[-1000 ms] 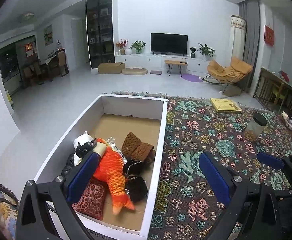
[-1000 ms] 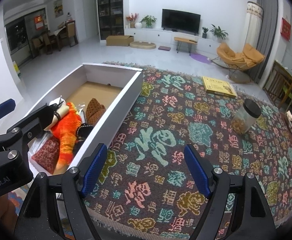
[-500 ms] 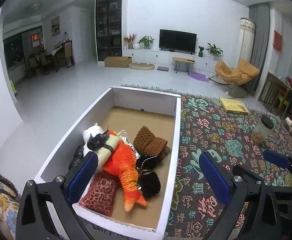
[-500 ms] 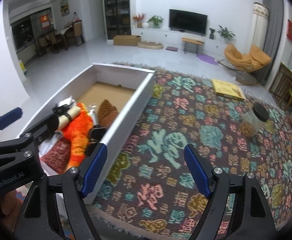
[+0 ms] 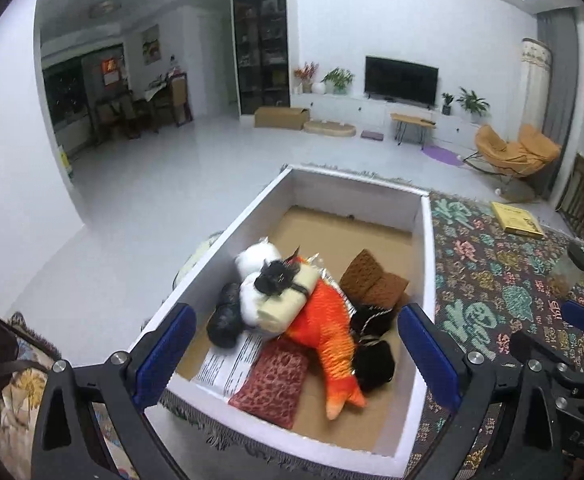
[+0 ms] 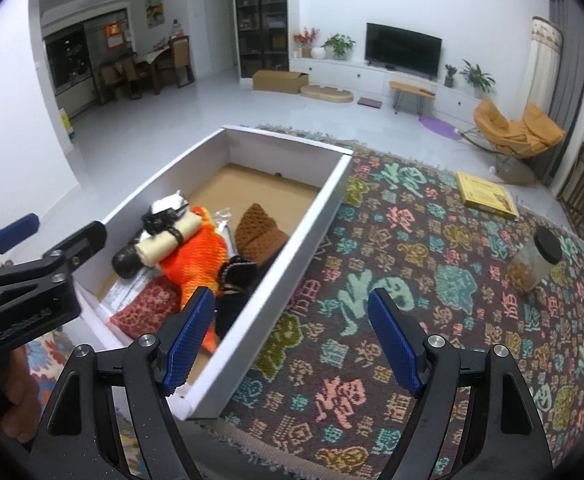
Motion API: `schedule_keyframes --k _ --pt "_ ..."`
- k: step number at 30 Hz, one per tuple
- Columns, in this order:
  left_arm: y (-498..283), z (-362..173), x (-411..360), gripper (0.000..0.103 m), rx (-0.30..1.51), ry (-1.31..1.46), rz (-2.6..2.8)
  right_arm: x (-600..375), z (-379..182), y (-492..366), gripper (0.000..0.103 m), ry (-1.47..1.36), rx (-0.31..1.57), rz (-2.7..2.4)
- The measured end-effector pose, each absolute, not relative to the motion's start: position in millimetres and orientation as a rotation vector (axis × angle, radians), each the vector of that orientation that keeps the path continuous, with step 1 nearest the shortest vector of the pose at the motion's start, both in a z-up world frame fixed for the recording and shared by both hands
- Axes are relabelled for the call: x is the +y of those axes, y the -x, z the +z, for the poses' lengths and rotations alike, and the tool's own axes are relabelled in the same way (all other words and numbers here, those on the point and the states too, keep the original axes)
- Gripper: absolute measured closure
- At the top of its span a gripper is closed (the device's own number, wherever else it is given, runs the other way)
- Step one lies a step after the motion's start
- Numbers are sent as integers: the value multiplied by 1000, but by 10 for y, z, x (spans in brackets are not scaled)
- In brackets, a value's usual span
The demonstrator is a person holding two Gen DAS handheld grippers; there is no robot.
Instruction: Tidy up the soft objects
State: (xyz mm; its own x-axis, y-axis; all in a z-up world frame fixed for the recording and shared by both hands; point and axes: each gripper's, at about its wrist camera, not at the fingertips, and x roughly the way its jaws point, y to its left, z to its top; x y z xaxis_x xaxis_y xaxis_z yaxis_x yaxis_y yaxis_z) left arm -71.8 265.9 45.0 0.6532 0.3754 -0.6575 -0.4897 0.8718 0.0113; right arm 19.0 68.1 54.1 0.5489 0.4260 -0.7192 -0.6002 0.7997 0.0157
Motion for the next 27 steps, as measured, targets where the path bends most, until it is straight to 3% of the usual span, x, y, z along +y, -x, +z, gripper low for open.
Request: schedule_keyframes --k 27 --pt "778 367 2858 3 718 176 522 1096 399 -117 21 277 812 665"
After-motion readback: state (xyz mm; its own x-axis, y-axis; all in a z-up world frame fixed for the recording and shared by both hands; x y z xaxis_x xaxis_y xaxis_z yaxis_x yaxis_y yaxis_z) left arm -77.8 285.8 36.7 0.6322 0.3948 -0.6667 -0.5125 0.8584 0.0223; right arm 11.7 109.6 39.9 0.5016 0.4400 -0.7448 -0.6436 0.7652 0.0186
